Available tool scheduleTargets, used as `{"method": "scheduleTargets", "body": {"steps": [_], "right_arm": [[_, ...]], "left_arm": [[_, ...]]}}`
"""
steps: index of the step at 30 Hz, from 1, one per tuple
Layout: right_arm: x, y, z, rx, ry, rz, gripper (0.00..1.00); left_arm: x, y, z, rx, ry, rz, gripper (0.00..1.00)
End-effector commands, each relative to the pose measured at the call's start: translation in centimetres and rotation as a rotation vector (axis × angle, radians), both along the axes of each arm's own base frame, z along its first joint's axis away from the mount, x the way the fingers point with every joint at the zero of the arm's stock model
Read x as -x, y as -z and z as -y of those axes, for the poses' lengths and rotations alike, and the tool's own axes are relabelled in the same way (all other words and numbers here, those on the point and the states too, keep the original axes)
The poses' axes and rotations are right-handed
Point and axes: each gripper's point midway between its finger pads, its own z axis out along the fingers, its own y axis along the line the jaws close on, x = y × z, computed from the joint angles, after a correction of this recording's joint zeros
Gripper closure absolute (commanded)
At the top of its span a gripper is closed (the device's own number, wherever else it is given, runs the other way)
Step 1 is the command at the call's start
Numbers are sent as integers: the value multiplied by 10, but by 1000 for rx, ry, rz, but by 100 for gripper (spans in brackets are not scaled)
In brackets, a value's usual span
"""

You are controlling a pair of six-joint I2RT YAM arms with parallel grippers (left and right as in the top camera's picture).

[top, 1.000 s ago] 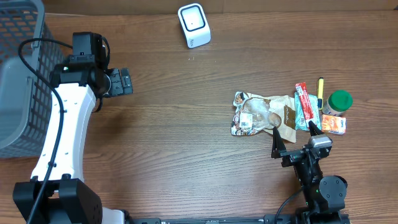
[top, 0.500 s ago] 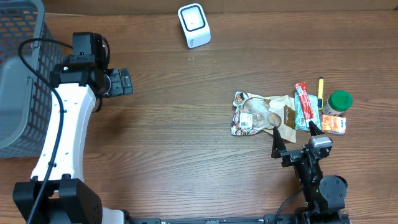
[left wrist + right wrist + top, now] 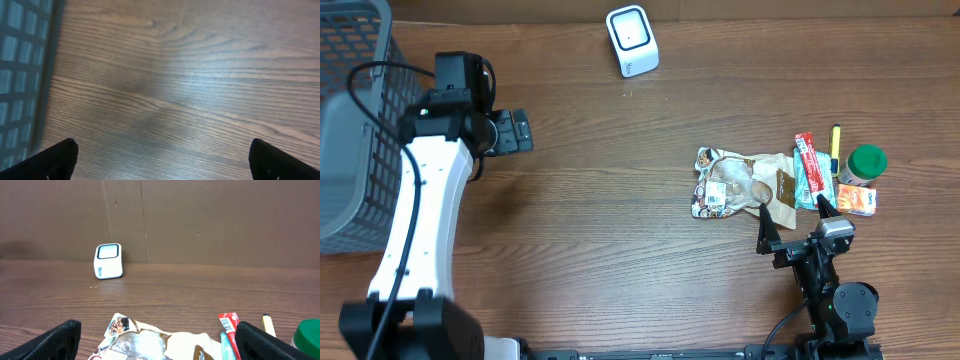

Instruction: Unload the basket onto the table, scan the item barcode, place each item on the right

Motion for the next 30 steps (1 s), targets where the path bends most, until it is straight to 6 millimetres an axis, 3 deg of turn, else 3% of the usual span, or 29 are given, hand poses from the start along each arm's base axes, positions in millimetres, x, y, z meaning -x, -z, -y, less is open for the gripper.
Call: {"method": "scheduleTargets", "body": {"steps": [1, 4, 10, 17, 21, 24, 30], "right_arm": [[0, 2, 2, -7, 13, 2, 0], [0, 2, 2, -7, 13, 2, 0], [0, 2, 2, -7, 13, 2, 0], [0, 2, 2, -7, 13, 2, 0], [0, 2, 2, -7, 13, 2, 0], [0, 2, 2, -7, 13, 2, 0], [0, 2, 2, -7, 13, 2, 0]], "left_arm": [[16, -63, 0, -10, 4, 177, 0], [39, -114, 0, -18, 3, 328, 0], [111, -205, 4, -33, 2, 645, 1], [181, -257, 7, -44, 2, 882, 0], [199, -262, 8, -46, 2, 930, 0], [207, -253, 8, -48, 0, 928, 0], [222, -189, 8, -44, 0, 815, 0]]}}
